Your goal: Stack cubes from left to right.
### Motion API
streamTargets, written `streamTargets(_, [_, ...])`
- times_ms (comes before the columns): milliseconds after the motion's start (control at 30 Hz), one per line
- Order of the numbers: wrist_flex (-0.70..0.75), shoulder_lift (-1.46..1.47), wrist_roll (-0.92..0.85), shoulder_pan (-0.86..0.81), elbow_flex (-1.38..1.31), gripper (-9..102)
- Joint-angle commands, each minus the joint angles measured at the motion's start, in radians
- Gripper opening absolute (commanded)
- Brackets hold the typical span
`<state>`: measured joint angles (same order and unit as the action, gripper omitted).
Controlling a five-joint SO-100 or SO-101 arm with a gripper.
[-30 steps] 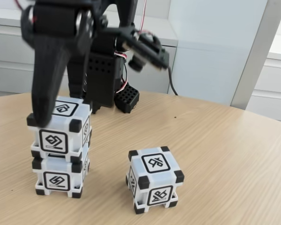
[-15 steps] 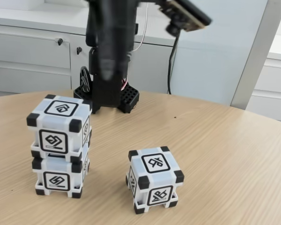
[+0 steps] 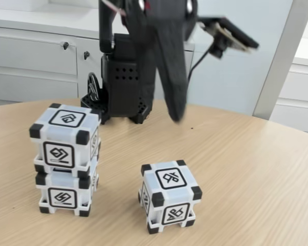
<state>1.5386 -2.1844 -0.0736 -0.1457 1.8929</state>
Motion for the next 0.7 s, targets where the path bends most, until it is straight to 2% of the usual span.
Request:
streamTargets(0, [-0.077, 0.031, -0.002, -0.002, -0.025, 39])
streamTargets(233, [-0.275, 0.037, 0.037, -0.002, -0.006, 39])
streamTargets(533, [-0.272, 0.035, 0.247, 0.0, -0.005, 38])
streamTargets(667, [-0.216, 0.052, 0.244, -0.002, 0.005, 38])
